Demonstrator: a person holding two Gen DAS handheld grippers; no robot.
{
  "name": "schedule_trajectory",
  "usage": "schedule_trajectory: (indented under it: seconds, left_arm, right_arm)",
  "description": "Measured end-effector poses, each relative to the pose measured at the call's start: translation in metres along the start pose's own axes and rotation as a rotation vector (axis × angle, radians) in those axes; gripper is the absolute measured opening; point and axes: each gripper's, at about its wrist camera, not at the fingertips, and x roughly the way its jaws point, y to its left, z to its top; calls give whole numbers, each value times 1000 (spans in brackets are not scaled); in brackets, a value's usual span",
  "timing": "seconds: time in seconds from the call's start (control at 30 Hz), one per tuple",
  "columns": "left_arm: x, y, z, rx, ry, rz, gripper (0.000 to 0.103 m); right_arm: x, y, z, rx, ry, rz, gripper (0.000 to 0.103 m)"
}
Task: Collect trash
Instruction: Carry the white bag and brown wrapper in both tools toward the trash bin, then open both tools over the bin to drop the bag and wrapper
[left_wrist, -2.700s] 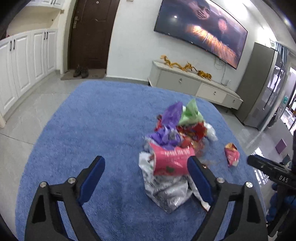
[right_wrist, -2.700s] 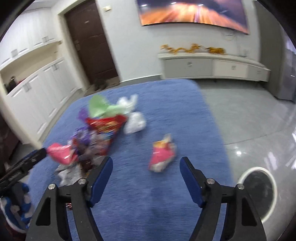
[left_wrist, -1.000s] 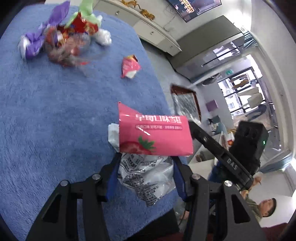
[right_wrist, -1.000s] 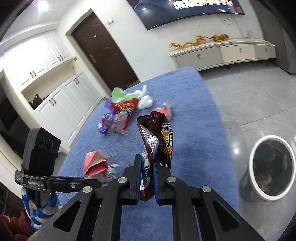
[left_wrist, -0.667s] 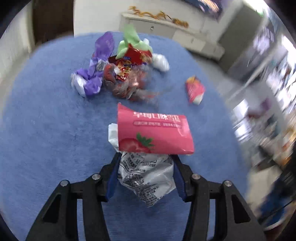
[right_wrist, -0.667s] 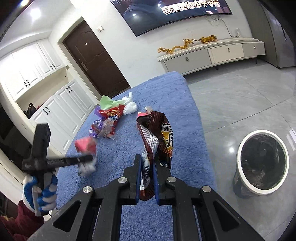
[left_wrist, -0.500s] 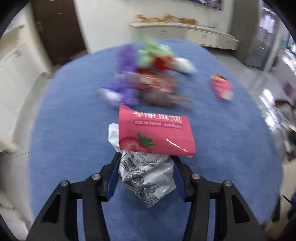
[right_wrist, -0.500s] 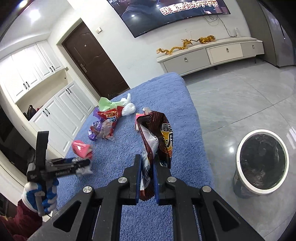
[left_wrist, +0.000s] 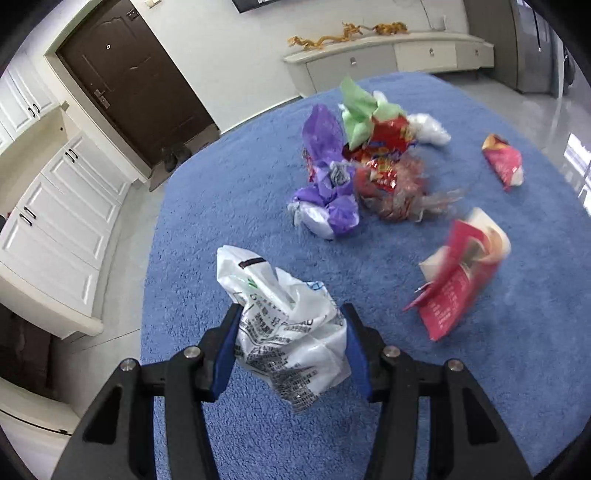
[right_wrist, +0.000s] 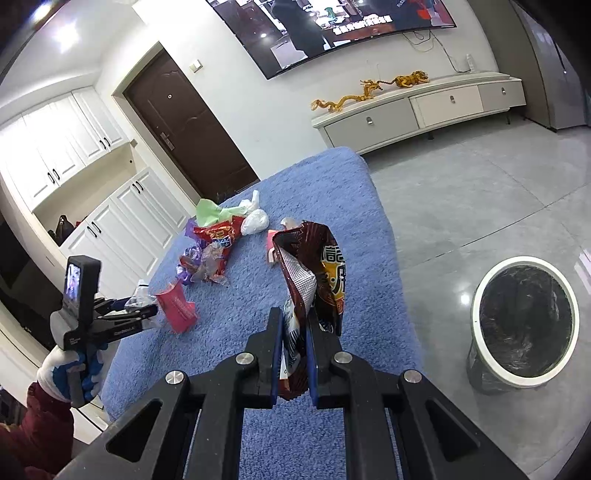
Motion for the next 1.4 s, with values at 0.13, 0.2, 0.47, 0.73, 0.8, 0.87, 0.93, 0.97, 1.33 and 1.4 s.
schedule_trajectory:
  seconds: [0.13,0.2,0.47,0.73,0.8,0.87,0.93,0.97,1.33,1.4]
  left_arm:
    - [-22,24,11,-118,-51,-92,50]
    - [-45,20,19,-173,-103,-185,50]
    - [-82,-74,99,-132,-217,-502,50]
    - [-80,-239,162,37,-185,-731,52]
    - [-74,-278,175,61,-155,-779,52]
    - [-68,-316,185,83,-128,-813,52]
    - [-62,-346,190,102,-101,-834,52]
    - [-55,-366,196,113,-82,-848,53]
    - [14,-452,221,94,96,-997,69]
    - [14,-449,219,93,90,-994,69]
  right_arm:
    - [-6,-9,4,8,-23,-13,11]
    - [-13,-15,7,9,-41,-33,11]
    - [-56,-82,15,119,-137,-179,11]
    - [-64,-175,7,292,-127,-329,11]
    - [-60,-190,8,315,-121,-343,12]
    - [-54,-207,9,339,-110,-360,12]
    - [-46,-222,8,368,-102,-369,13]
    - [-42,-229,8,380,-99,-371,13]
    - [-22,-282,-3,460,-55,-485,51]
    - [-26,-280,-8,460,-53,-493,51]
